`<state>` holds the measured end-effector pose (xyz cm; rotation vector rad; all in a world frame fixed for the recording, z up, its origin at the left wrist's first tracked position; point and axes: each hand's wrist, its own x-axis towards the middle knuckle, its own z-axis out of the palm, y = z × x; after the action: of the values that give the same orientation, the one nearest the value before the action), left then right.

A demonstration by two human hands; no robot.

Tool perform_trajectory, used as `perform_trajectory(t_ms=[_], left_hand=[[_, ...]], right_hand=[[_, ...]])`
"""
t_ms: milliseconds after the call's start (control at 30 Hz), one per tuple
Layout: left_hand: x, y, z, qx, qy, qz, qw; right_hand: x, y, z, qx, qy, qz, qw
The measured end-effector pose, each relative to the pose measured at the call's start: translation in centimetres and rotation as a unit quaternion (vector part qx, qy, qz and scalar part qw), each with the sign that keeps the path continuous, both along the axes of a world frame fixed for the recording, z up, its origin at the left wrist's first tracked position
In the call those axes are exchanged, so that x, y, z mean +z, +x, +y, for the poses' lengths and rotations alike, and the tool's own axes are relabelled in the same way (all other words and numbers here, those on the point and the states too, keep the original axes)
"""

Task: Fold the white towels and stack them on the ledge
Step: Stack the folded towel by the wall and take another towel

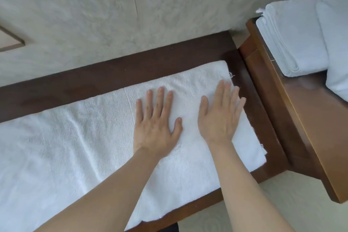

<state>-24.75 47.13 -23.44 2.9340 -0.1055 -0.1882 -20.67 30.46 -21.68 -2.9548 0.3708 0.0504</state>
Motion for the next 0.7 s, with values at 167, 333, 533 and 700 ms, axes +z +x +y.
perform_trajectory(t_ms=[167,333,533,700], left_hand=[[0.1,0.3,-0.1,0.013,0.013,0.011,1.000],[0.2,0.4,0.0,0.006,0.017,0.011,1.000],[0.2,0.3,0.0,0.011,0.028,0.003,1.000],[0.1,0.4,0.0,0.005,0.026,-0.005,1.000]], right_hand=[[-0.9,2.9,1.6,0.331,0.002,0.020,0.943],[-1.5,5.9,-4.2,0.168,-0.030,0.032,0.985],[-0.4,0.8,-0.1,0.202,0.016,0.000,0.979],[-1.4,-3.2,-2.9,0.192,-0.018,0.044,0.980]])
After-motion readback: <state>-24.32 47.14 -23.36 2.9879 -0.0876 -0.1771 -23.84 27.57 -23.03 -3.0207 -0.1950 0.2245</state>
